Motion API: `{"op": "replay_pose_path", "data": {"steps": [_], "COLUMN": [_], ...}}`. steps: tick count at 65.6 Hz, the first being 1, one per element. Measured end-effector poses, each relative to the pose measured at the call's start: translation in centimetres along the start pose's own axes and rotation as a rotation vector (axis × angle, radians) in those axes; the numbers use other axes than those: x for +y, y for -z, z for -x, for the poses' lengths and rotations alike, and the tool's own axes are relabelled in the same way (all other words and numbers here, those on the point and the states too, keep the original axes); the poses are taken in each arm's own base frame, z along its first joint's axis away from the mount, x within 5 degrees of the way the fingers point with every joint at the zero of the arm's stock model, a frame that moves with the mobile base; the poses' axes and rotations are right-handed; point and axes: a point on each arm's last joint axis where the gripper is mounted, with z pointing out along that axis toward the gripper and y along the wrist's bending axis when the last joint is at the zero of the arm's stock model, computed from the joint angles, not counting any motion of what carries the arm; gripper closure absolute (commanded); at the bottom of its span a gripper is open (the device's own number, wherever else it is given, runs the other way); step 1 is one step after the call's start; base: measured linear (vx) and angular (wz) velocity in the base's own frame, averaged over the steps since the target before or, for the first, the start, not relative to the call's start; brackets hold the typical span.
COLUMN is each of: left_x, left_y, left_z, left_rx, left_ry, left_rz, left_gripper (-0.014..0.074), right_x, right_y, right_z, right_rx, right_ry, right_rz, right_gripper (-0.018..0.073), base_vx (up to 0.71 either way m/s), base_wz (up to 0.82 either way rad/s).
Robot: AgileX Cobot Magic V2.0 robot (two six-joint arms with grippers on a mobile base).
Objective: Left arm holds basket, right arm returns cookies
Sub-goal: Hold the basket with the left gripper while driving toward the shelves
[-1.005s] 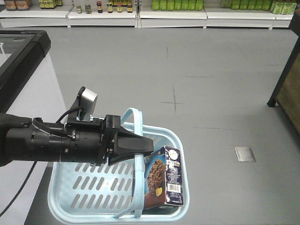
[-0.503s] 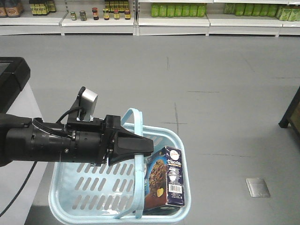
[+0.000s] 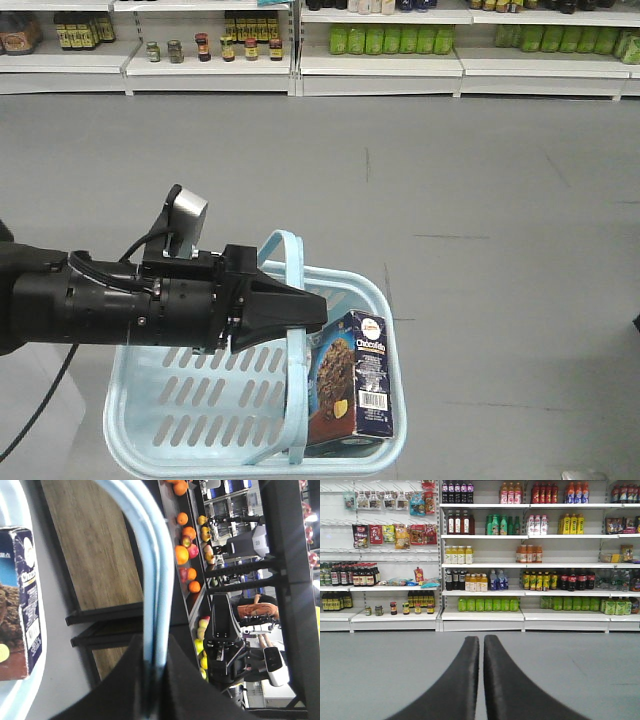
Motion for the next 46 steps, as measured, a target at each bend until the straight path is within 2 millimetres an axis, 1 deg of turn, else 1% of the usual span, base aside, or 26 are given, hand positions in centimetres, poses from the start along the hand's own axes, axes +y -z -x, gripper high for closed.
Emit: {"op": "replay_pose_path", "data": {"steps": [46], "left_x": [-0.01], "left_y": [0.0], "left_z": [-0.01], "left_rx": [0.001], "left_ry": [0.0], "left_rz": [-0.001], "left_gripper": [0.0599], "right_x": [0.0], "right_y": [0.0], "right_z": [0.0], "right_rx": [0.0], "right_ry": [0.0], "right_rz": [0.0], "right_gripper": [0.0565], "base_vx": [0.48], "base_wz": [0.0]}}
